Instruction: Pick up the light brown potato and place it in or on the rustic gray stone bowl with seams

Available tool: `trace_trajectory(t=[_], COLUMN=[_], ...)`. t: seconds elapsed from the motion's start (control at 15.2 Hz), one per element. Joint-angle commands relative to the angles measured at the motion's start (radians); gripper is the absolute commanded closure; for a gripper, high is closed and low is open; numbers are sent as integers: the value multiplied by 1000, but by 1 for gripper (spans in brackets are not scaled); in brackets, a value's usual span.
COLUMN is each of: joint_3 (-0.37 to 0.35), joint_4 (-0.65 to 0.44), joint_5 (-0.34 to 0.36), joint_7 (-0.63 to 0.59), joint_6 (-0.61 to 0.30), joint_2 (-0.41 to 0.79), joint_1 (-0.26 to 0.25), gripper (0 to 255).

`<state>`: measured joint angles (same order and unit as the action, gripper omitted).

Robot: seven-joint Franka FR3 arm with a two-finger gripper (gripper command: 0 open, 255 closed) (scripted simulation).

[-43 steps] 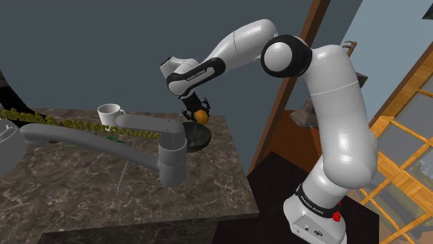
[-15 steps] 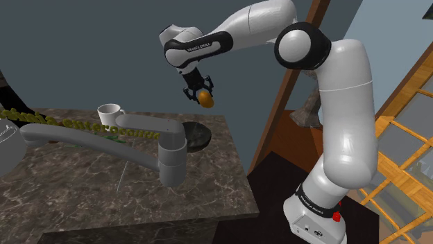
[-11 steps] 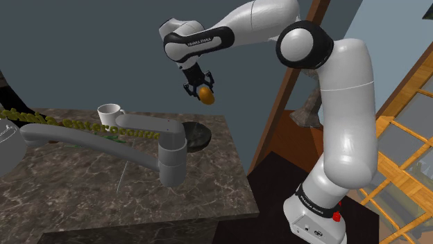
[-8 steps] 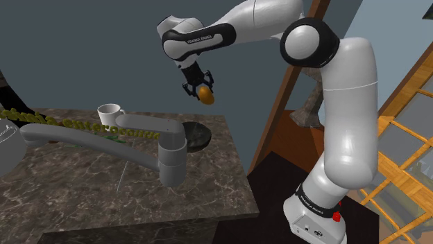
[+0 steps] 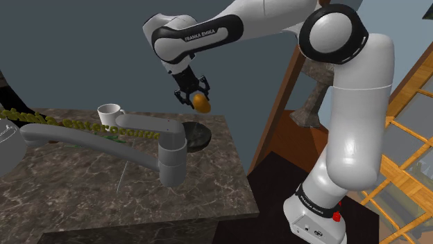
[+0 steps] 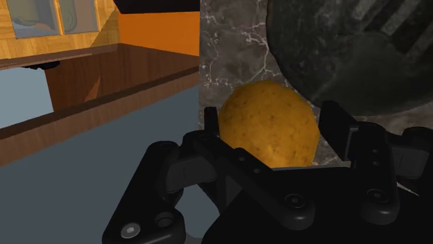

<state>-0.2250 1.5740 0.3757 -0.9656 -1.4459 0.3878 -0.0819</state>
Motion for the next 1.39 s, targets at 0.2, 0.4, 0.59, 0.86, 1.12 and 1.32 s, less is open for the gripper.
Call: trace_trajectory(t=[0.2,0.4,0.59,0.86,1.12,1.32], joint_3=[-43,-64,-63,-61,-59,-56], joint_4=[69,90,115,144,169,188], joint_5=[-47,-70,-67,-63,-57,-51], joint_7=[-99,-145,-154,-167,-180,-191], joint_6=[6,13,-21,-66,-109,-146], joint_2=[-48,-64,-52,-34,-14,7], joint_1=[-55,-83,-82,-81,-81,-81], gripper=[255,255,255,255,255,255])
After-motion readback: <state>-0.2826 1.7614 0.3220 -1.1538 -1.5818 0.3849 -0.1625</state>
